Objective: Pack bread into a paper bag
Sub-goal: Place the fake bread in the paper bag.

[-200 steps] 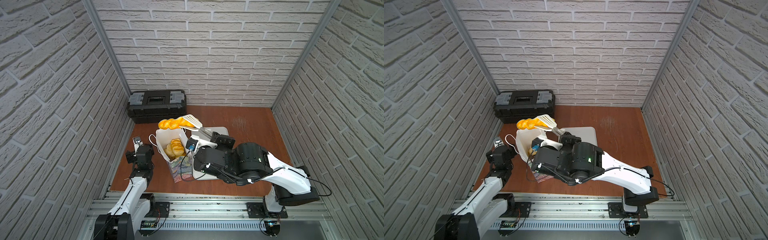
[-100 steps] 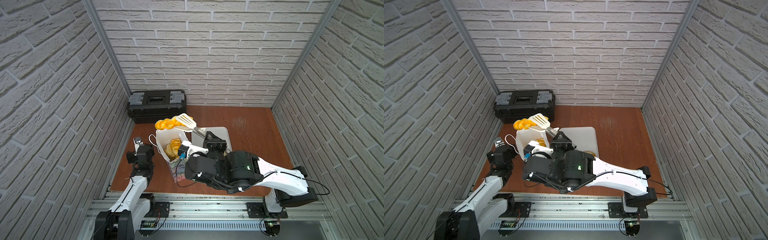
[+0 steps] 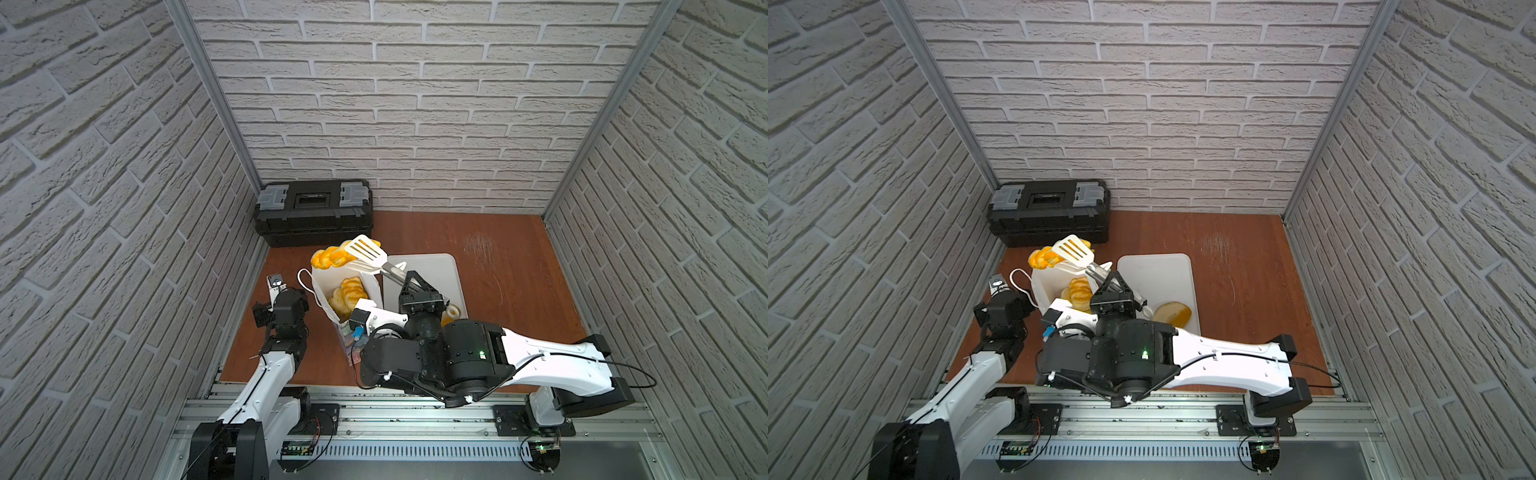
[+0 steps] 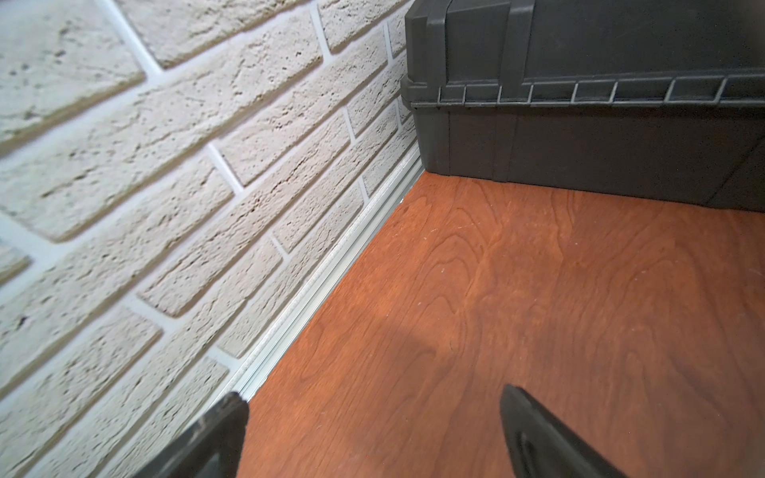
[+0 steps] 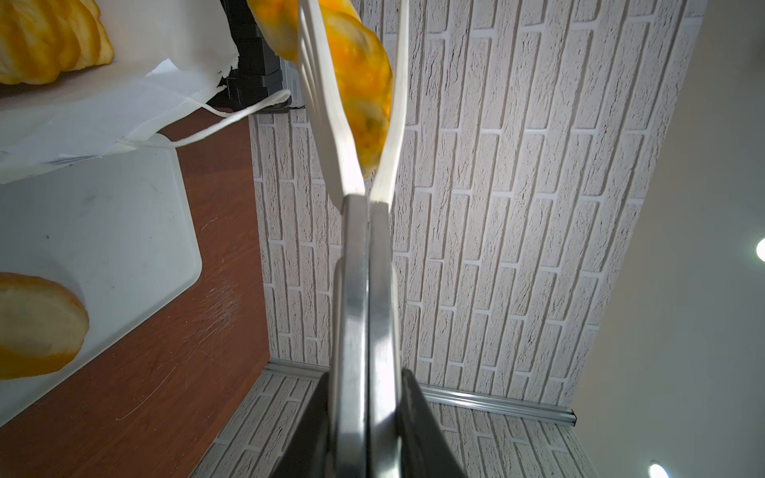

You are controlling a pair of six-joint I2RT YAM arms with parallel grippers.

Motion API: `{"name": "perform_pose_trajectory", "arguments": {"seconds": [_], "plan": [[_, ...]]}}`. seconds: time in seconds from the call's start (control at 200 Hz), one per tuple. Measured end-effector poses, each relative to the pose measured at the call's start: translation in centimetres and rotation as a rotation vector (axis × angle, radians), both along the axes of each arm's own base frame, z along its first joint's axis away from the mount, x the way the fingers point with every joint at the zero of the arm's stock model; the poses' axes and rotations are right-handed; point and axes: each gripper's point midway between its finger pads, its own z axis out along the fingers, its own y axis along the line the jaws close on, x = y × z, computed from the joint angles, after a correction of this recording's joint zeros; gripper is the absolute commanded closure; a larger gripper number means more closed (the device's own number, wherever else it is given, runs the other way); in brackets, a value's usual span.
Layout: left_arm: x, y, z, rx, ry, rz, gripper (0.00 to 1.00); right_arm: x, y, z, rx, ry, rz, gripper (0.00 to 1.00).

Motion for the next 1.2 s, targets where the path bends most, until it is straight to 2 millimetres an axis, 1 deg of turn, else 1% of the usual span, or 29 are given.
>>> {"name": "perform_pose_trajectory", "arguments": {"seconds": [0.35,0.395,0.46,0.515,0.57,0.67,0.9,1.005,1.115,1.2], "plan": [[0.0,0.0,0.0,0.0,-0.001,0.0,0.02,0.0,0.1,-0.6,-0.025,-0.005,-0.002,0.97],[0.0,0.0,0.0,0.0,-0.001,-0.001,0.02,-0.1,0.1,-0.6,-0.023,-0.003,-0.002,0.92],[0.0,0.0,0.0,0.0,-0.001,-0.001,0.02,-0.1,0.1,-0.7,-0.013,-0.002,-0.003,0.79],[0.0,0.0,0.0,-0.001,-0.001,-0.001,0.02,-0.1,0.0,-0.7,-0.008,0.001,-0.003,0.71],[0.0,0.0,0.0,-0.001,-0.001,-0.003,0.02,-0.1,0.0,-0.8,0.002,0.004,-0.004,0.6],[0.0,-0.1,0.0,-0.002,-0.001,-0.004,0.02,-0.1,0.0,-0.8,0.012,0.008,-0.004,0.56],[0.1,-0.1,0.0,-0.003,-0.001,-0.007,0.02,-0.1,0.1,-0.8,0.024,0.007,-0.004,0.56],[0.1,-0.1,0.0,-0.003,-0.001,-0.007,0.02,-0.1,0.2,-0.6,0.04,0.007,-0.002,0.6],[0.1,-0.1,0.0,-0.003,-0.001,-0.007,0.02,-0.1,0.1,0.1,0.073,0.003,0.0,0.62],[0.1,-0.1,0.0,-0.003,-0.001,-0.007,0.02,0.1,-0.2,1.1,0.124,-0.001,-0.001,0.63]]}}
